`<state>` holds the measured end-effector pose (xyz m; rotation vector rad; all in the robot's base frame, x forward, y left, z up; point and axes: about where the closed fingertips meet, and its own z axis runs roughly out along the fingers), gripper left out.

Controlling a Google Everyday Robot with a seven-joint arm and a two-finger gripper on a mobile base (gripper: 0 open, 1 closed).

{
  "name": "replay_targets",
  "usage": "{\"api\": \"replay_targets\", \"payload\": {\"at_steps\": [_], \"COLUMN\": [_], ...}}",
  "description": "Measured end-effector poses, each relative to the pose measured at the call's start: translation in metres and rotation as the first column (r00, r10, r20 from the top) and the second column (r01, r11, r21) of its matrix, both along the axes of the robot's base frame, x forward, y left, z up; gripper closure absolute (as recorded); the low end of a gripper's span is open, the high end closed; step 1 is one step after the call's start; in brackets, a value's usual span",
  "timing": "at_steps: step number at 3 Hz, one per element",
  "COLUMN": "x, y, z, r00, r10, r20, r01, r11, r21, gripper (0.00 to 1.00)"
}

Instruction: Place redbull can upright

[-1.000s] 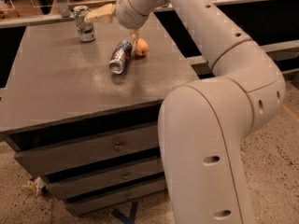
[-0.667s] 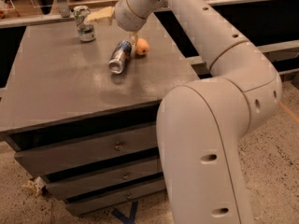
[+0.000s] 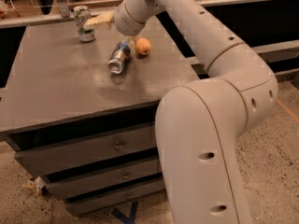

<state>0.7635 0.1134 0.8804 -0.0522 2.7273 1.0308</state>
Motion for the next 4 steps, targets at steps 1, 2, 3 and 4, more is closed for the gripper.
{"api": "replay_targets", "payload": {"at_steps": [1,2,3,4], "x": [-0.0033,-0.0057,-0.0069,-0.0085], "y": [0.0017,0.0047,0.0063,0.0081], "z": [-0.0094,-0.0135,-0.0166,-0.0177], "r00": [0.9998,0.9994,0.9991,0.9986], "r10": [0.012,0.028,0.036,0.048], "r20": [-0.018,-0.021,-0.022,-0.022], "r01": [-0.012,-0.029,-0.037,-0.049], "r11": [1.000,0.999,0.998,0.997], "r21": [-0.016,-0.031,-0.044,-0.055], "gripper": [0.18,0.42,0.64,0.88]}}
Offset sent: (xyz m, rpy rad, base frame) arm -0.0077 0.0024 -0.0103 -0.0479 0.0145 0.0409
